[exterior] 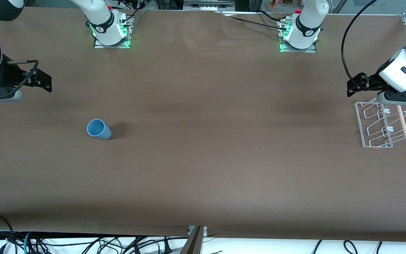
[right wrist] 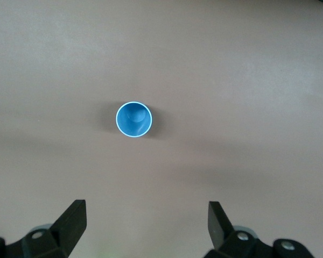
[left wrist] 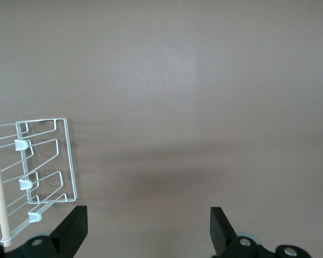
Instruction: Transfer cup to left arm and place on rack
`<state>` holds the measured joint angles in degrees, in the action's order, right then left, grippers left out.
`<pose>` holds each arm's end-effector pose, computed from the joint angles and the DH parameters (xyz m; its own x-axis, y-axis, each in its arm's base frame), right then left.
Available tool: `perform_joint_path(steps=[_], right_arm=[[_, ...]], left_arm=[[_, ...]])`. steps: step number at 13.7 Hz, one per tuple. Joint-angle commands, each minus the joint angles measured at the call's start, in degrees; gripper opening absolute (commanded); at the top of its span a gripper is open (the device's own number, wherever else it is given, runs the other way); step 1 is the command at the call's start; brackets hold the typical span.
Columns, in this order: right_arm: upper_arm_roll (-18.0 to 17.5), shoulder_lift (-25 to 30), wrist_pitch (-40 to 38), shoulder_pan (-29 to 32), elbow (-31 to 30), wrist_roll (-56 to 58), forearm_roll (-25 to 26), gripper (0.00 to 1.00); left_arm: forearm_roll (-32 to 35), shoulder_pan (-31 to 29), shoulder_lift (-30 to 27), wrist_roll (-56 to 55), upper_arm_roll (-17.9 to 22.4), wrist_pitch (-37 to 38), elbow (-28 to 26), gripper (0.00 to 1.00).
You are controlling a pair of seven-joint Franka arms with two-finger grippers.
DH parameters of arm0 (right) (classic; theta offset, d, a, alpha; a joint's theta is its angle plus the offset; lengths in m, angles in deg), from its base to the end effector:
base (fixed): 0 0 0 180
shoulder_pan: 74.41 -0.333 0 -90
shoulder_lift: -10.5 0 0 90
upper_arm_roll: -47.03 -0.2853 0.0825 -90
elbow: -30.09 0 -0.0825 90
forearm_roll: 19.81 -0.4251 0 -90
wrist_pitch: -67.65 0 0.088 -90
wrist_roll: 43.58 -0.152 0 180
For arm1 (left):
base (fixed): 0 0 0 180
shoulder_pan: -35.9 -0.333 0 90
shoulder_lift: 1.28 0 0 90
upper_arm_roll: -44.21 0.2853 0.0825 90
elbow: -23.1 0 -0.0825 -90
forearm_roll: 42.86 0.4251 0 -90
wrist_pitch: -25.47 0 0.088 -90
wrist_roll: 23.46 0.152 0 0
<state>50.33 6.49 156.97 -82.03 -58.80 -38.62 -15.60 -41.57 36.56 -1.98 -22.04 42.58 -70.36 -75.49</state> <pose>0.6084 0.0355 0.5160 0.9847 0.1599 -0.0687 0.1647 -0.9837 0.0717 0.5935 -0.0206 0.4876 0.9971 -0.0669 -0.0365 -0.0678 -0.9975 -0.0217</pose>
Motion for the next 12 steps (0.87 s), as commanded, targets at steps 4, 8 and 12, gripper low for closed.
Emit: perform_joint_path(steps=[4, 8, 12], right_arm=[[-0.3, -0.9, -0.3, 0.8, 1.9, 0.4, -0.8, 1.0], [-0.4, -6.4, 1.5, 0.5, 2.7, 0.2, -0.4, 1.0], [-0.1, -14.2, 6.8, 1.9, 2.3, 0.2, -1.0, 1.0]], left_arm=[[0.5, -0.3, -0.5, 0.2, -0.2, 0.1, 0.2, 1.0], [0.5, -0.3, -0.5, 0.1, -0.4, 0.1, 0.2, 1.0], [0.5, 0.4, -0.6, -0.3, -0.6, 0.1, 0.4, 1.0]])
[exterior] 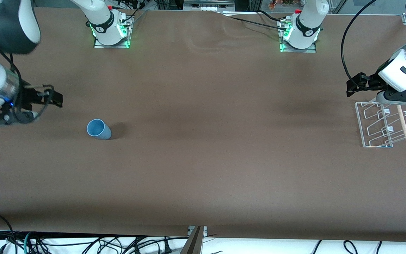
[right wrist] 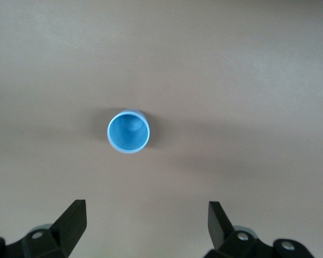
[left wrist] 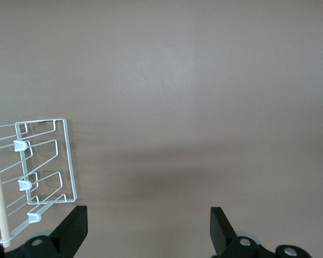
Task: Transfer cup to left arm and place on rack
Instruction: 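Reach the right gripper down to the blue cup's rim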
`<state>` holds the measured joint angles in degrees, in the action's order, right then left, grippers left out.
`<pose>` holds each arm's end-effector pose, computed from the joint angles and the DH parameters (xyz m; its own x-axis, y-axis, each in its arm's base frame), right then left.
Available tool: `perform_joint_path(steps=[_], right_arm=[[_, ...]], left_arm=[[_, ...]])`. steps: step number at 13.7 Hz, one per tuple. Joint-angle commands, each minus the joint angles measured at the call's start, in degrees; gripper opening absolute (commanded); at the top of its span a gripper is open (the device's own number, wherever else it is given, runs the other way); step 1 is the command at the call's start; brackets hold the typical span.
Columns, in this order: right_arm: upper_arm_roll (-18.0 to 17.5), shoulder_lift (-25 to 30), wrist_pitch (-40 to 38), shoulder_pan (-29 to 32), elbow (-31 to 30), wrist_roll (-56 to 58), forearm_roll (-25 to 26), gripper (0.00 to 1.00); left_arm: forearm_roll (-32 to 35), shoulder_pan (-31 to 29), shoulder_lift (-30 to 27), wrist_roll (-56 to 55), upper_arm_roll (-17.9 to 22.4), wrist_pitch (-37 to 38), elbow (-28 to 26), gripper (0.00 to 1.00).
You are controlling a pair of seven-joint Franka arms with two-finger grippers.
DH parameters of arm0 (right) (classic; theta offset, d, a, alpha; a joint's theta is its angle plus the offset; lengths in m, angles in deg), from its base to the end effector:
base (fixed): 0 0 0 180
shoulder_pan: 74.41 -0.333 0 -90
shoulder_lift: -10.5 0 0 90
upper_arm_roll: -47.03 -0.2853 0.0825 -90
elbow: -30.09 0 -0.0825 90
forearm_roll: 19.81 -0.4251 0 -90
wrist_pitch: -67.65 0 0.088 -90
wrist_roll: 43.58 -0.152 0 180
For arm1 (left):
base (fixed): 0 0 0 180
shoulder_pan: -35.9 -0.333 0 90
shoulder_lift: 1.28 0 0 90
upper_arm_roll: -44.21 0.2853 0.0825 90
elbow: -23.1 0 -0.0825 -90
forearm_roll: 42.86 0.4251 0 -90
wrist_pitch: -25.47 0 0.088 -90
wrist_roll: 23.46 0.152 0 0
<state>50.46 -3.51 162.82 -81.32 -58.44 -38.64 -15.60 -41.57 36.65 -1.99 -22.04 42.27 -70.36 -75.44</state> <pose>0.6491 0.0313 0.4168 0.9791 0.1520 -0.1351 0.1630 -0.9838 0.0747 0.5935 -0.0247 0.4882 0.9966 -0.0739 -0.0355 -0.0747 -0.9970 -0.0218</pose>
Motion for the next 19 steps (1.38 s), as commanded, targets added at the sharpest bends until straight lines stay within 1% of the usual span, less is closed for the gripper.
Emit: perform_joint_path(steps=[1, 3, 4, 6, 8, 11, 16, 18, 19], right_arm=[[-0.3, -5.2, 1.5, 1.1, 1.8, 0.2, -1.0, 1.0], [-0.4, -8.2, 5.0, 1.0, 1.3, 0.2, -1.0, 1.0], [-0.4, -8.7, 7.6, 1.0, -0.5, 0.2, -1.0, 1.0], [-0.4, -8.8, 14.9, 1.4, -6.2, 0.2, -1.0, 1.0], [-0.4, -8.4, 20.9, 1.5, -11.3, 0.2, -1.3, 1.0], [-0.4, -8.3, 27.0, 1.6, -16.3, 0.2, -3.6, 1.0], [-0.5, -6.9, 33.7, 1.6, -24.1, -0.2, -3.9, 1.0], [-0.5, -6.9, 33.9, 1.6, -25.2, -0.1, -5.6, 1.0], [-0.5, -6.9, 34.3, 1.7, -25.5, -0.1, -5.6, 1.0]], left_arm=[[0.5, 0.4, -0.6, -0.3, -0.5, 0.1, 0.4, 1.0], [0.5, 0.3, -0.5, -0.2, -1.0, 0.1, 0.9, 1.0], [0.5, 0.3, -0.4, -0.2, -1.0, 0.1, 1.0, 1.0], [0.5, -0.3, -0.3, 0.3, -1.0, 0.5, 1.0, 1.0], [0.7, -0.6, 0.9, 0.4, -0.4, 0.5, 2.6, 1.0], [1.3, -0.6, 1.6, 0.5, -0.4, 0.3, 3.0, 1.0], [1.3, -0.6, 1.5, 0.8, -0.4, 0.6, 3.4, 1.0], [1.3, -0.6, 1.4, 0.7, -0.4, 0.7, 3.4, 1.0], [1.3, -0.6, 1.4, 0.8, -0.5, 0.8, 3.4, 1.0]])
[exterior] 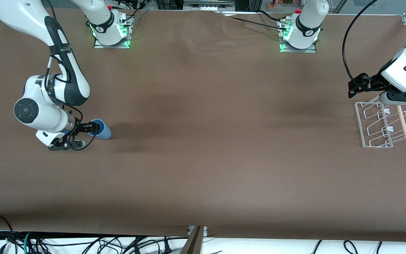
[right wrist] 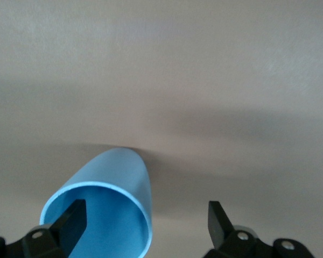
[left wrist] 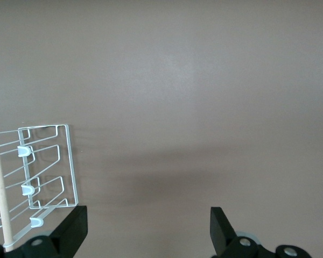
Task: Transfer cup to left arm and place on rack
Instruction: 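Reach the right gripper down to the blue cup's rim, then close the right gripper on the blue cup's rim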
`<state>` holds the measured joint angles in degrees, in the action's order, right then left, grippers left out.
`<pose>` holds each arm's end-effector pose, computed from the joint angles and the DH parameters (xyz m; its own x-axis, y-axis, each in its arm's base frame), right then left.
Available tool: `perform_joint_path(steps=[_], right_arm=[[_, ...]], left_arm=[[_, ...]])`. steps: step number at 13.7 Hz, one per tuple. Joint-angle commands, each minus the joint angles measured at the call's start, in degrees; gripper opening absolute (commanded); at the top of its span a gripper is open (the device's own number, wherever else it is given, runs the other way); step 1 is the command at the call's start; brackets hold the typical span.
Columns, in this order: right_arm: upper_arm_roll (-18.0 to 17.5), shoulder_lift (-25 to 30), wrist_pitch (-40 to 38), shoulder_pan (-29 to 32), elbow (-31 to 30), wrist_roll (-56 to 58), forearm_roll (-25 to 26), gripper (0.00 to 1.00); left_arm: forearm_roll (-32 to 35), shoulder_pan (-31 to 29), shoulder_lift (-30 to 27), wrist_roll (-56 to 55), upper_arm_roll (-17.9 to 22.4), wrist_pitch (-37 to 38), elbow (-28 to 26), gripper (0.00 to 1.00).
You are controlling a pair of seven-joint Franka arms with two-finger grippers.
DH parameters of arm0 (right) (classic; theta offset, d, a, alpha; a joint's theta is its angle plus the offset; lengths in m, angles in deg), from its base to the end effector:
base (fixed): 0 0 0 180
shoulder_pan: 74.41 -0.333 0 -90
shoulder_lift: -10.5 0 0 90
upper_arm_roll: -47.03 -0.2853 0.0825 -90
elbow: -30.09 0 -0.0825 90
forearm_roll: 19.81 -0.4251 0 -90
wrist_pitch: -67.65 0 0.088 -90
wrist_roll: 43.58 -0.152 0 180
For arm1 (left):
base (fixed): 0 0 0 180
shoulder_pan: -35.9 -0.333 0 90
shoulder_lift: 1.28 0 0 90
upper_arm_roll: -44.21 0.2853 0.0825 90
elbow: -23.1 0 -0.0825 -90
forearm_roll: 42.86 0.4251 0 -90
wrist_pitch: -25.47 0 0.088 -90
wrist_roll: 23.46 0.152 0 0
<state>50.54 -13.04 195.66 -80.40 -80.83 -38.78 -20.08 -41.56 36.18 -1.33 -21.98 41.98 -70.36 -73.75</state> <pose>0.6207 0.0262 0.1623 0.9856 0.1259 -0.1129 0.1280 -0.9917 0.0117 0.5991 -0.0230 0.4965 0.9973 -0.0719 -0.0175 -0.0722 -0.9971 -0.0221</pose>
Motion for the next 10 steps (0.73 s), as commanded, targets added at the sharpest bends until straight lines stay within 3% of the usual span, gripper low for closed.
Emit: perform_joint_path(steps=[1, 2, 3, 5, 6, 8, 10], right_arm=[[-0.6, 2.6, 2.1, 0.8, -3.8, 0.0, -1.1, 1.0], [-0.6, 2.5, 2.6, 0.8, -4.2, 0.0, -1.2, 0.99], [-0.6, 2.4, 3.2, 0.8, -4.5, 0.0, -1.2, 0.85], [-0.5, 1.9, 3.3, 0.8, -4.3, -0.1, -1.2, 0.37], [-0.5, 1.8, 3.3, 0.8, -4.2, -0.1, -1.7, 0.23], [-0.5, 1.1, 3.3, 0.8, -4.0, 0.1, -5.0, 0.04], [-0.5, 0.7, 3.4, 0.8, -3.3, 0.2, -6.8, 0.0]], left_arm=[[1.2, -0.2, 0.8, 0.8, -0.1, 0.8, 1.7, 1.0], [1.2, -0.7, 0.8, 0.7, -0.1, 0.9, 1.7, 1.0], [0.8, -1.7, 1.0, 0.7, -0.1, 1.5, 1.6, 1.0], [0.5, -2.6, 1.3, 0.7, -0.2, 3.7, 1.6, 1.0], [0.5, -2.6, 1.5, 0.7, -0.2, 3.7, 1.7, 1.0], [0.5, -2.7, 1.5, 0.7, -0.2, 3.8, 1.7, 1.0], [0.5, -2.8, 1.5, 0.7, -0.2, 3.8, 1.7, 1.0]])
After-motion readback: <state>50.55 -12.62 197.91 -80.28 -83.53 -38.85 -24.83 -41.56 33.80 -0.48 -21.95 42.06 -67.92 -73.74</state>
